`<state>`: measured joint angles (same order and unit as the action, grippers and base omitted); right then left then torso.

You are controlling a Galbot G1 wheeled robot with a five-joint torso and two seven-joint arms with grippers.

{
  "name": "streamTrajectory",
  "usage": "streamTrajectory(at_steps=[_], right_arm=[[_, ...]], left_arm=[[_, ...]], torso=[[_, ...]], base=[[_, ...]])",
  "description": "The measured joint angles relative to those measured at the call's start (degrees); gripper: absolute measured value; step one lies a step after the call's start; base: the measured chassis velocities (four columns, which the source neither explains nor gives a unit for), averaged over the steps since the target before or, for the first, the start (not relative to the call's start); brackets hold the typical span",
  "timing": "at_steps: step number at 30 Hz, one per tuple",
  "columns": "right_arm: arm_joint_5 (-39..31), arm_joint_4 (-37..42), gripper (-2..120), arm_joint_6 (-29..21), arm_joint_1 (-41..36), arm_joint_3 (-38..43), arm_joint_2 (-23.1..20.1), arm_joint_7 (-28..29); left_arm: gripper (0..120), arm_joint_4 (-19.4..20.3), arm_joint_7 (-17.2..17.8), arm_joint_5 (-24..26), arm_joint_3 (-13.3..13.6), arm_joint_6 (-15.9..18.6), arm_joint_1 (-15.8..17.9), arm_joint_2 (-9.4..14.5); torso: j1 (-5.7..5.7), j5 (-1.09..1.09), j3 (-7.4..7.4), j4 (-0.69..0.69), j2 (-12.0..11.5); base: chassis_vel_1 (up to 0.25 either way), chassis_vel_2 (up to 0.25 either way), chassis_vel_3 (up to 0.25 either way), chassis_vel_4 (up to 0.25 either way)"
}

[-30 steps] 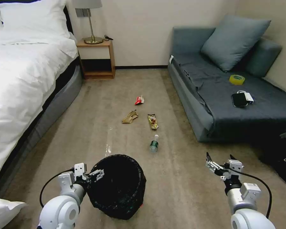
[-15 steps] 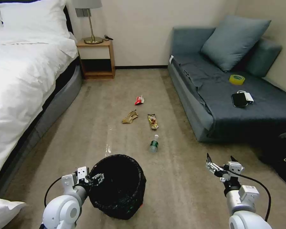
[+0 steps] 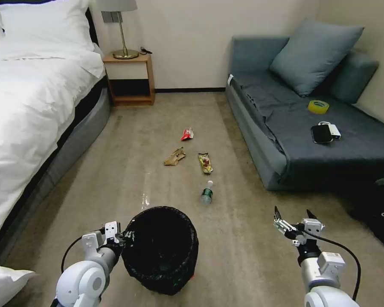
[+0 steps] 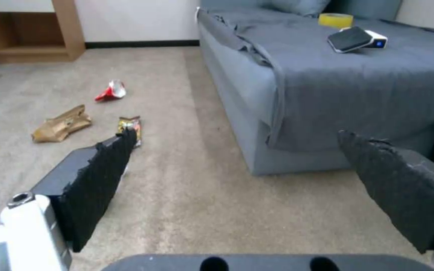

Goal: Pick up the trash bin, then pick up the garbage on the floor and place it into the trash bin.

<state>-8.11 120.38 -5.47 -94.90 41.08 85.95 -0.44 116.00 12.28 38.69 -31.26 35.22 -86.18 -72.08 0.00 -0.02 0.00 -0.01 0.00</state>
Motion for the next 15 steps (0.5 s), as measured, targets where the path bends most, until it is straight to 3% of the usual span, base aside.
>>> streamTrajectory(at_steps=[6, 15], right_arm=[[0.1, 0.4, 100, 0.4, -0.5, 0.0, 0.3, -0.2], [0.8, 2.1, 100, 4.1, -0.7, -0.2, -0.1, -4.7]], left_arm=[[4, 0.5, -2.3, -1.0, -0.4, -1.5, -0.9, -0.6], [4, 3.0, -9.4, -0.7, -2.8, -6.3, -1.5, -1.2]], torso=[[0.0, 0.01, 0.0, 0.0, 0.0], [0.0, 0.02, 0.01, 0.01, 0.0]], base=[[0.0, 0.0, 0.0, 0.0], [0.0, 0.0, 0.0, 0.0]])
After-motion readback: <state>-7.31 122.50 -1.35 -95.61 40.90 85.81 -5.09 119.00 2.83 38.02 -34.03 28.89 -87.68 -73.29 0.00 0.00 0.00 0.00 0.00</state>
